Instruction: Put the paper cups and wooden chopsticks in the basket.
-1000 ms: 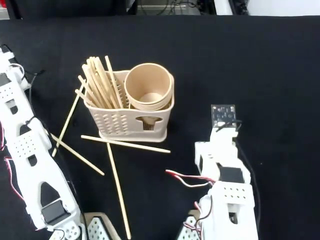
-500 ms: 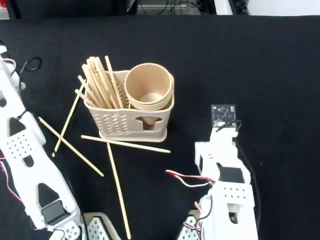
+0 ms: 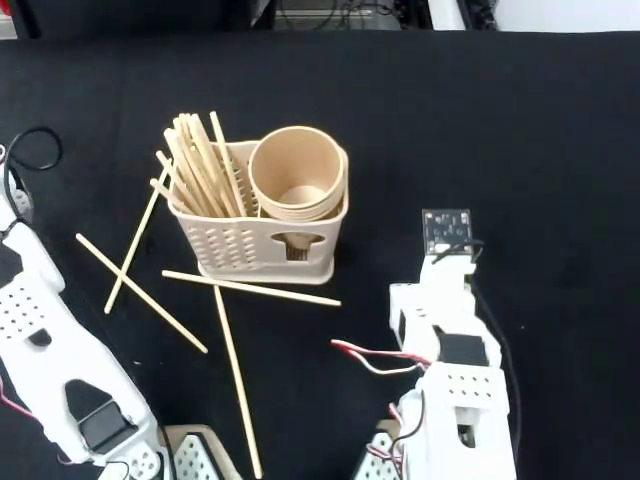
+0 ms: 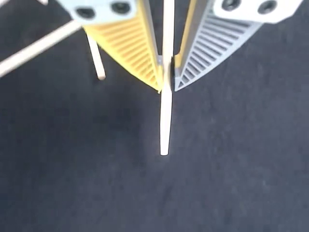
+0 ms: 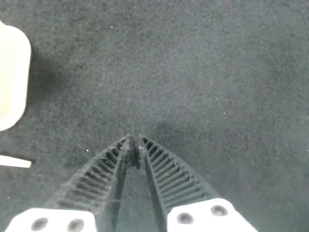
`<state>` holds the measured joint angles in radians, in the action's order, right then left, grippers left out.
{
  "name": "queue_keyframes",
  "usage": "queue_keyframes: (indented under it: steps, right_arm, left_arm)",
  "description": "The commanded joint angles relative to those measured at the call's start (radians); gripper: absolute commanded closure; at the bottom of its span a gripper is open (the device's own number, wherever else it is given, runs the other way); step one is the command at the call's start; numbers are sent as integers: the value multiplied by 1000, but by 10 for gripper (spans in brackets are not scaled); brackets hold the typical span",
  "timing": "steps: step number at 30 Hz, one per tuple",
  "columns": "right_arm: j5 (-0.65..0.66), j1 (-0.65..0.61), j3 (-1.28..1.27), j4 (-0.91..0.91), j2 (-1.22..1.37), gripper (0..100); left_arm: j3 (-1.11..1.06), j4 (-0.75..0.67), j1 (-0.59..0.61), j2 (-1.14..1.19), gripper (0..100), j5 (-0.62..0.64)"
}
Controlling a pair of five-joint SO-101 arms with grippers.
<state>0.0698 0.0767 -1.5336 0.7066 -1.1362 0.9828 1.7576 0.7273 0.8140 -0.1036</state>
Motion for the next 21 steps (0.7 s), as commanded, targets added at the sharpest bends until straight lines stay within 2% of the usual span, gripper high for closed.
queue_keyframes:
  steps: [1,9,11,21]
  right_arm:
    - [-2,-8,16,-11,-4,983]
    - [-2,-8,16,-11,-4,983]
    - [-2,-8,16,-11,-4,983]
    - [-2,-8,16,-11,-4,983]
  left_arm:
    - [-231,6,-2,-253,970,-61]
    - [-545,-109,-4,-686,970,-71]
    - [-611,-167,-5,-787,970,-31]
    - [-1072,-580,-35,-1387,970,98]
